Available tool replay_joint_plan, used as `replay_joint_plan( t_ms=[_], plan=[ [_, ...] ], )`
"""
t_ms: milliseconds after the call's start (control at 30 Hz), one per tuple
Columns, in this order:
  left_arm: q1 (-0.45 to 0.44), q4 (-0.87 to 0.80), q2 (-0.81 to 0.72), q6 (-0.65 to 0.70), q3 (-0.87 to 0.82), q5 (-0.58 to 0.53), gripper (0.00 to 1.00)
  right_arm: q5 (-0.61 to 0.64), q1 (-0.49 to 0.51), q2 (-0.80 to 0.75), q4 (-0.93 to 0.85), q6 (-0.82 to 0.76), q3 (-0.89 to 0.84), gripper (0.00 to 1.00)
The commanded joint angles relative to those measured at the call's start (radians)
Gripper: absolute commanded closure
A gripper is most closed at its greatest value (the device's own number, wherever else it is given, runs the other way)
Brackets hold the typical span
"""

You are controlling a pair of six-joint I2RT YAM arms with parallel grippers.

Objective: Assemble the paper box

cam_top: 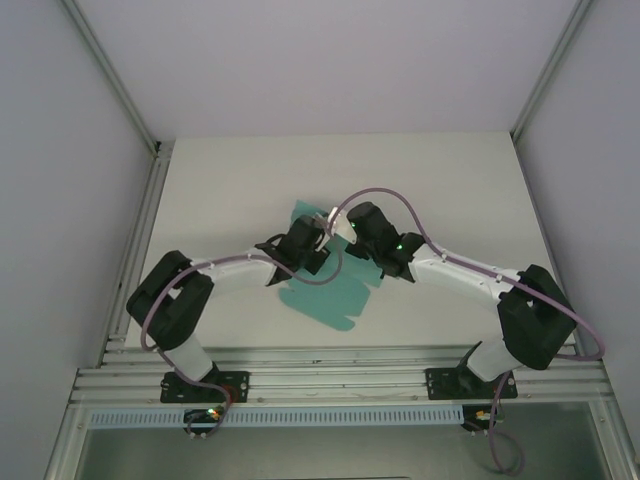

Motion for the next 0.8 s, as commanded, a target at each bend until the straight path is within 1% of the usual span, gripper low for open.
replay_joint_plan(
  t_ms=[0,133,267,300,333,433,600,667,733,767],
  plan=[
    [-0.070,0.025,0.013,0.053,0.077,-0.071,0.93,-0.059,0.030,0.012,0.094,0.027,-0.006,1.00],
    [-0.112,-0.002,0.059,0.058,0.127,-0.145,0.91,-0.055,0.030,0.017,0.118,0.032,-0.022,1.00],
    [-0.111,-0.044,0.117,0.030,0.161,-0.168,0.90,-0.042,0.025,0.010,0.120,0.029,-0.029,1.00],
    [-0.110,-0.056,0.124,0.016,0.168,-0.171,0.89,-0.038,0.022,0.008,0.119,0.029,-0.032,1.00],
    [-0.108,-0.059,0.124,0.003,0.166,-0.168,0.85,-0.034,0.018,0.005,0.120,0.028,-0.035,1.00],
    [-0.087,-0.054,0.093,-0.037,0.143,-0.130,0.72,-0.013,0.000,-0.001,0.135,0.030,-0.044,1.00],
    [-0.070,-0.050,0.016,-0.051,0.097,-0.080,0.67,-0.007,-0.024,-0.001,0.141,0.040,-0.049,1.00],
    [-0.067,-0.039,-0.016,-0.059,0.072,-0.052,0.64,0.002,-0.031,0.004,0.141,0.040,-0.047,1.00],
    [-0.065,-0.026,-0.042,-0.061,0.045,-0.018,0.59,0.000,-0.035,0.006,0.147,0.043,-0.050,1.00],
    [-0.058,-0.026,-0.050,-0.061,0.036,-0.001,0.58,-0.007,-0.039,0.005,0.147,0.046,-0.051,1.00]
  ],
)
